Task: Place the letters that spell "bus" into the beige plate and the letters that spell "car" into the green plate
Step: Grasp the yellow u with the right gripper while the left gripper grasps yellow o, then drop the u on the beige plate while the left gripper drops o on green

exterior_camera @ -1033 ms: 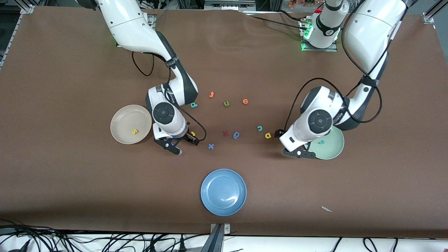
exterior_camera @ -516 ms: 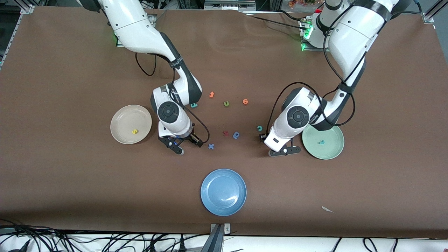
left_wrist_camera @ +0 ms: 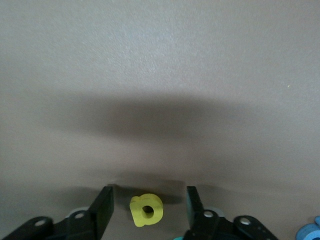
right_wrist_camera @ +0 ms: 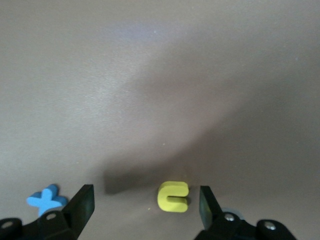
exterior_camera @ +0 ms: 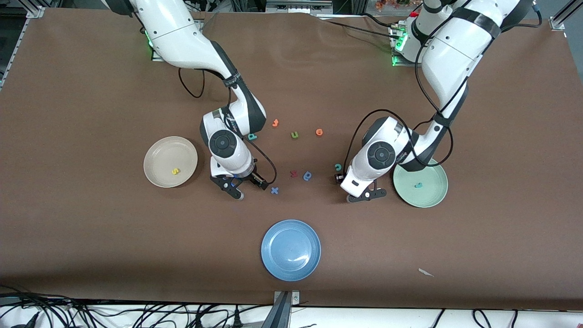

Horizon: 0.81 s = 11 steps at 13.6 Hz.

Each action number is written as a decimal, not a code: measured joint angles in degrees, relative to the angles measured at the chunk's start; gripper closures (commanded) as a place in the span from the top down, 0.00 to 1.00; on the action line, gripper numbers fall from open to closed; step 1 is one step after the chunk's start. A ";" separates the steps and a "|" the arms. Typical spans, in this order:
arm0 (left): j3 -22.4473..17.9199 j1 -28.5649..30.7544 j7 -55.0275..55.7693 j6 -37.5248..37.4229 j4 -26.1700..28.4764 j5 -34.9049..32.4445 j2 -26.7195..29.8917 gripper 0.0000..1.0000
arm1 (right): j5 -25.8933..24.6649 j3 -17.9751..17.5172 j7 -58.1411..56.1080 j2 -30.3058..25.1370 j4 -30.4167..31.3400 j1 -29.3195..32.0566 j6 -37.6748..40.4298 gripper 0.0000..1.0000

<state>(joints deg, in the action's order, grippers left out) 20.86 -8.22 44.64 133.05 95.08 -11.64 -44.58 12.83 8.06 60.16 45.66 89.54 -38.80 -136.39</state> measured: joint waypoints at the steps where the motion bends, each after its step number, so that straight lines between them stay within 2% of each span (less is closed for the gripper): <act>1: 0.00 -0.08 0.03 0.12 0.00 0.00 -0.16 0.54 | 0.00 0.00 -0.18 0.05 0.28 0.03 -0.09 0.92; 2: 0.00 -0.06 0.03 0.12 -0.01 0.00 -0.12 0.44 | 0.00 0.00 -0.25 0.10 0.53 0.06 -0.30 0.91; 3: -0.01 -0.05 0.06 0.09 -0.01 0.00 -0.11 0.26 | 0.00 0.00 -0.31 0.13 0.72 0.07 -0.40 0.87; 5: -0.01 0.01 0.07 0.02 -0.02 0.00 0.01 0.08 | 0.00 0.00 -0.69 0.12 0.99 0.06 -0.52 0.80; 7: 0.07 -0.06 0.07 0.04 0.05 0.00 0.17 0.05 | 0.25 0.00 -1.70 -0.09 1.28 0.07 -0.58 0.70; 11: 0.03 0.13 0.05 -0.70 -0.08 0.00 0.52 0.05 | 0.50 0.03 -3.00 -1.11 2.31 0.08 -0.58 0.54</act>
<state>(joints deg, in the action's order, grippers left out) 20.88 -8.09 44.70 132.35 95.00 -11.64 -44.06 13.32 8.09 57.16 44.55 91.86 -38.71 -136.97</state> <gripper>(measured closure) 0.731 0.366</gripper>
